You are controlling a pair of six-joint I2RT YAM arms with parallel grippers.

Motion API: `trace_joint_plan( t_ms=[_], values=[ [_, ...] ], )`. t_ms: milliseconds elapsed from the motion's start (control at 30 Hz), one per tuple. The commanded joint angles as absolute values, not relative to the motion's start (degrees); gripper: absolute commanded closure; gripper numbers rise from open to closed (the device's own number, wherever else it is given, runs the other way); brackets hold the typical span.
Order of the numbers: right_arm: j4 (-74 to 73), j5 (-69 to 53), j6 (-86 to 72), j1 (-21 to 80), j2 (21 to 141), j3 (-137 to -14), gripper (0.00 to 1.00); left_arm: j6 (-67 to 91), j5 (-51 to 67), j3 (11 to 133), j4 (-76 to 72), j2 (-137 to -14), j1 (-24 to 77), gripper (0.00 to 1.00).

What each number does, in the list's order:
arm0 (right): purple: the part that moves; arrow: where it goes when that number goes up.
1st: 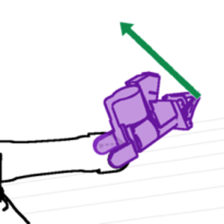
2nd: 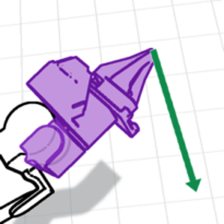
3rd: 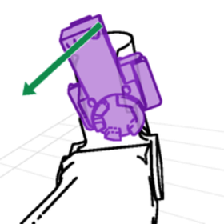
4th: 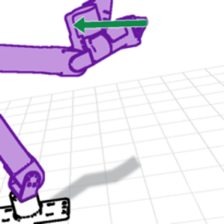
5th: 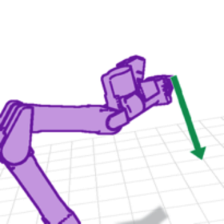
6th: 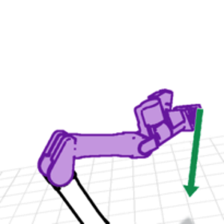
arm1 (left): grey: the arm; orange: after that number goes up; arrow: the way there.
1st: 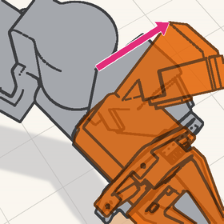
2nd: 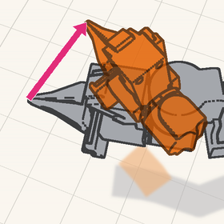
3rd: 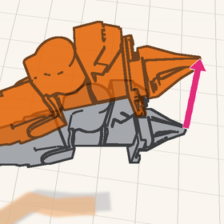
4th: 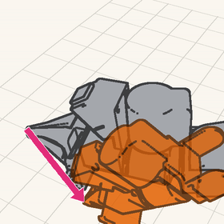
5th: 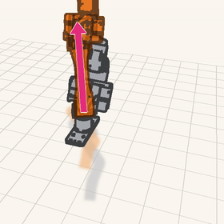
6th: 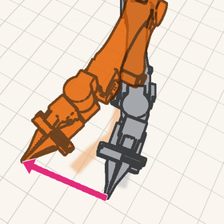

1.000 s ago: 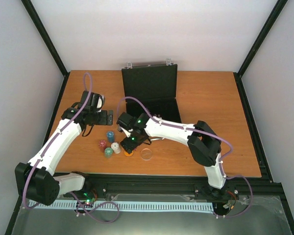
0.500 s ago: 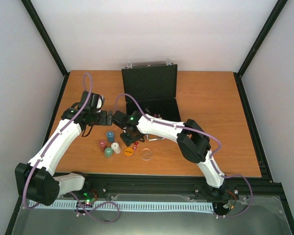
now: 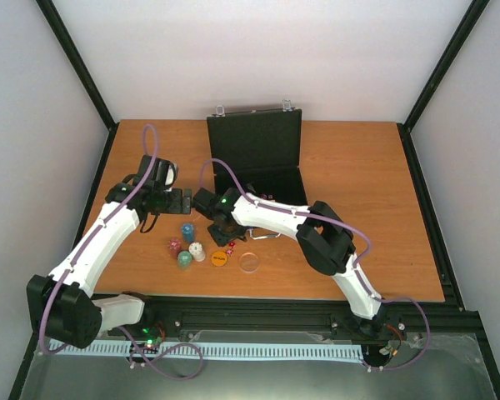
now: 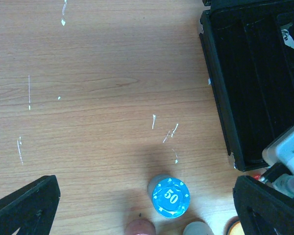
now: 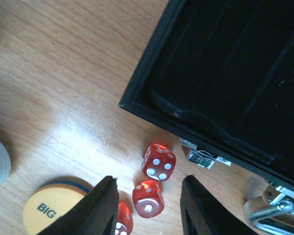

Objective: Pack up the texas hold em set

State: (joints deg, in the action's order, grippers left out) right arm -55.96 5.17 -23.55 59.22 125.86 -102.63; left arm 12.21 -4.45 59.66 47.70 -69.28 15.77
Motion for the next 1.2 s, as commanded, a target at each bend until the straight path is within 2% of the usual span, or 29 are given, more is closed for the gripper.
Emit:
trace_joint_plan(
  t_ms=[0,400,567,667,1167],
  values=[
    [-55.9,4.9,-24.1,58.2,128.2,-103.4,0.68,11.6,-3.3,60.5,47.2,-69.9,16.0,0.0],
    [-54.5,4.1,-23.7,57.5,129.8,-102.9,0.68,11.5,-3.4,60.4,47.7,-69.5,16.0,0.0],
    [-54.3,3.7,-23.5,57.5,129.9,-102.7,0.83,11.5,-3.6,60.4,47.8,-69.2,16.0,0.0],
    [-53.9,3.5,-23.0,57.5,129.6,-102.5,0.88,11.5,-3.6,60.2,47.9,-69.0,16.0,0.0],
    [-59.7,1.0,-21.4,57.0,119.8,-109.5,0.9,11.5,-3.0,59.5,47.2,-68.5,16.0,0.0]
  ],
)
